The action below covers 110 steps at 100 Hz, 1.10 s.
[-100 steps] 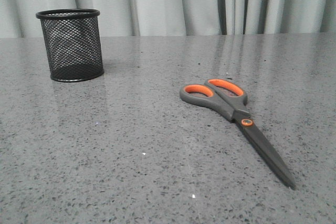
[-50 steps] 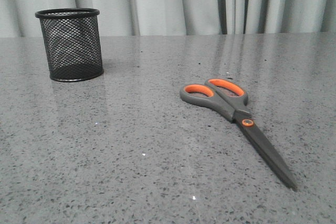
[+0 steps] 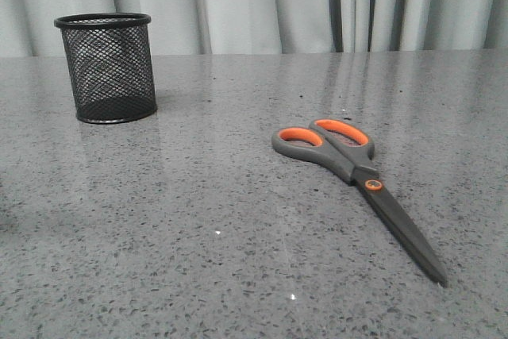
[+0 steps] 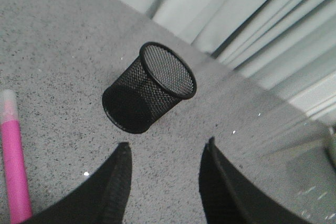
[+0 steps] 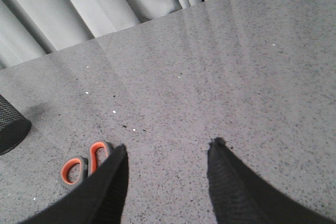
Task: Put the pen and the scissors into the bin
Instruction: 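Grasp the pink highlighter with the left gripper and lift it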
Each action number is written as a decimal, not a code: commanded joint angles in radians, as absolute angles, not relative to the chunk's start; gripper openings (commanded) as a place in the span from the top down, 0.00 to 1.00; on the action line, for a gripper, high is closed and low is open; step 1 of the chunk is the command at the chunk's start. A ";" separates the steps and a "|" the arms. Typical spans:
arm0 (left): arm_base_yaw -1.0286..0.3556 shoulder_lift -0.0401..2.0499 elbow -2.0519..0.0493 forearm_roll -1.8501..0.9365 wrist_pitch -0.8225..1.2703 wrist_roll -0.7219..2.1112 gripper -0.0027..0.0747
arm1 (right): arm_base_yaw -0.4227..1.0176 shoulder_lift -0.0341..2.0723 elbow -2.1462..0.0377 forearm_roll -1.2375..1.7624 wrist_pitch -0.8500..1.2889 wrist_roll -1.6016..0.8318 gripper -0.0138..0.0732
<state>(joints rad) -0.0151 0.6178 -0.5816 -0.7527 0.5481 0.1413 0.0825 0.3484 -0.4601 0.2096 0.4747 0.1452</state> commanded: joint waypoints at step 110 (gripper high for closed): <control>-0.015 1.471 -1.081 -0.160 0.951 -0.163 0.62 | 0.114 0.373 -0.502 0.250 0.416 0.131 0.48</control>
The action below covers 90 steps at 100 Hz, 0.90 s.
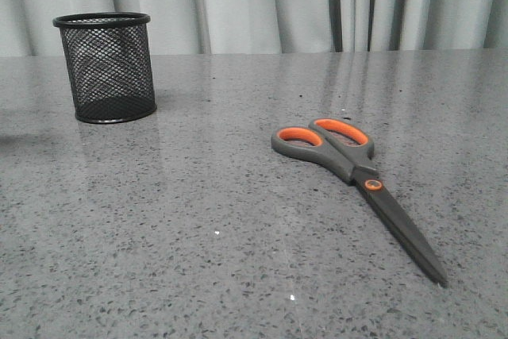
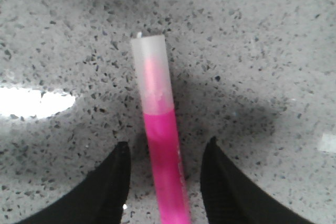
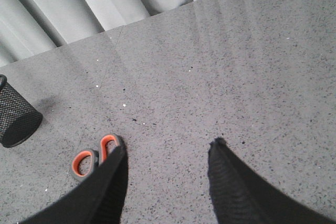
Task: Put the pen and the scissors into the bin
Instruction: 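Grasp the pink highlighter with the left gripper and lift it, then lower the highlighter into the black mesh cup and open left gripper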
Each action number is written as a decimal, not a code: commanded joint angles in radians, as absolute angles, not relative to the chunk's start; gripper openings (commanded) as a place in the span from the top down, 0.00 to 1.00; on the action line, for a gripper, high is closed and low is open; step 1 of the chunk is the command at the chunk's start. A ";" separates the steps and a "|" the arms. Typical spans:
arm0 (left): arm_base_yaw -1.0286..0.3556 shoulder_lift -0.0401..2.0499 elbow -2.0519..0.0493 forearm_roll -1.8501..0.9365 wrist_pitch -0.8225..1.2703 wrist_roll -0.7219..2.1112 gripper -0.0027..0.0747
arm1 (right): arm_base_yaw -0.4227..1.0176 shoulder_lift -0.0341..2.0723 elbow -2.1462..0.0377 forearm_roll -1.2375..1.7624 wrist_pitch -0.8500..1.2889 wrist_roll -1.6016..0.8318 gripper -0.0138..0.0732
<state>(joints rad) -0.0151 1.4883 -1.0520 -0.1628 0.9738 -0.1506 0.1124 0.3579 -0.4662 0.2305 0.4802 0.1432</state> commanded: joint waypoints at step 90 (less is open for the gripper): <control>-0.212 1.192 -1.080 -0.887 0.179 0.653 0.99 | 0.114 0.375 -0.499 0.277 0.406 0.132 0.48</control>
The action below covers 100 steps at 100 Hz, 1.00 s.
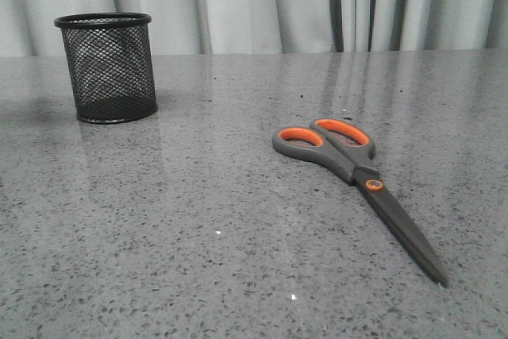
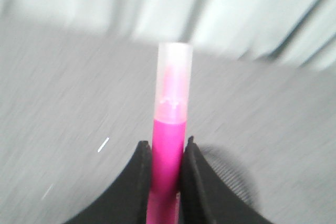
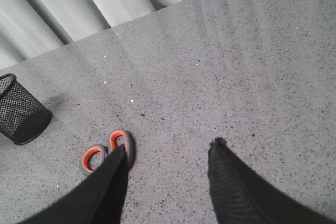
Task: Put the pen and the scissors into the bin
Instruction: 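Lower the highlighter into the black mesh cup and open left gripper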
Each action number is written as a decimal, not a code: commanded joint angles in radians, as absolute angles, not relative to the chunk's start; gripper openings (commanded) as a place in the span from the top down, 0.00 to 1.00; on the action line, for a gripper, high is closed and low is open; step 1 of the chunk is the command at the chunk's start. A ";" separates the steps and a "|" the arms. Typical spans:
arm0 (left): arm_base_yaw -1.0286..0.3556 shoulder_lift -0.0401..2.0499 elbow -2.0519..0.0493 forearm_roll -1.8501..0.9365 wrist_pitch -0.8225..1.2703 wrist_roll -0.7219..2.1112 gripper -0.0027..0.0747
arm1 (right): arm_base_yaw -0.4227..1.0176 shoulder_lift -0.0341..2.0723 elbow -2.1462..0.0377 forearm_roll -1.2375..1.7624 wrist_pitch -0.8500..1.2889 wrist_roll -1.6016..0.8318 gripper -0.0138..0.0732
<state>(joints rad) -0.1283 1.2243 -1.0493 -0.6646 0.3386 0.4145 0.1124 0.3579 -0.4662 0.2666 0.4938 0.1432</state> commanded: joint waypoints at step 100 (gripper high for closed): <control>-0.396 1.474 -1.079 -0.995 -0.087 0.807 0.71 | 0.114 0.375 -0.499 0.316 0.488 0.132 0.48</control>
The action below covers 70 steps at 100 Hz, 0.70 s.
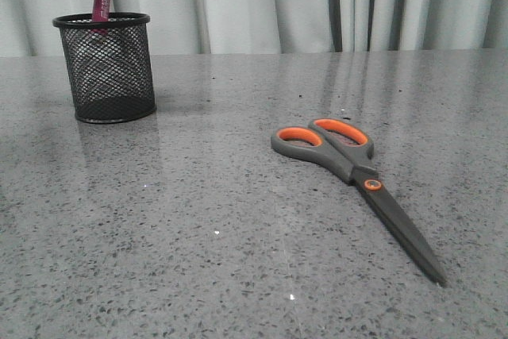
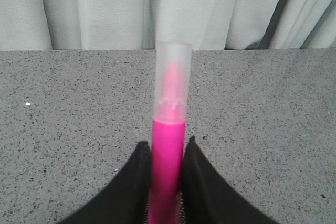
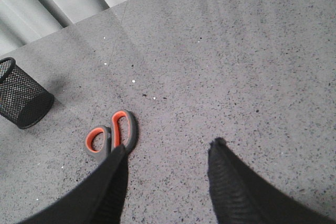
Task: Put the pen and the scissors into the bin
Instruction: 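Lower the highlighter into the black mesh cup and open left gripper, then move the right gripper down over the grey-orange scissors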
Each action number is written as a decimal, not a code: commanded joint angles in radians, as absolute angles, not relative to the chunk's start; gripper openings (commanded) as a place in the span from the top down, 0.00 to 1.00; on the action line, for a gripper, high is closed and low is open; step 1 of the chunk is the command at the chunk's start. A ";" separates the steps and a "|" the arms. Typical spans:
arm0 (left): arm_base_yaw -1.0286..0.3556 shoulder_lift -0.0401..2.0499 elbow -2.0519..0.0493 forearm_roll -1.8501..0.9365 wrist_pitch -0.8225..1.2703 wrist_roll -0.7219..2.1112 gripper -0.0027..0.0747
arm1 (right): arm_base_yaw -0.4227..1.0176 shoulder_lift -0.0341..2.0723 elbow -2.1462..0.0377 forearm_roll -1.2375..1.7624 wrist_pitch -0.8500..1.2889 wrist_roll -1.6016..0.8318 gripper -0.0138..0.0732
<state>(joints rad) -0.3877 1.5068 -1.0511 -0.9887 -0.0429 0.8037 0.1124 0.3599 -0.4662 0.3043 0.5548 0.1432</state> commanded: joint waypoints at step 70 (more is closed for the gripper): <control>-0.396 0.856 -1.079 -0.940 0.352 0.807 0.57 | 0.114 0.594 -0.858 0.473 0.605 -0.428 0.48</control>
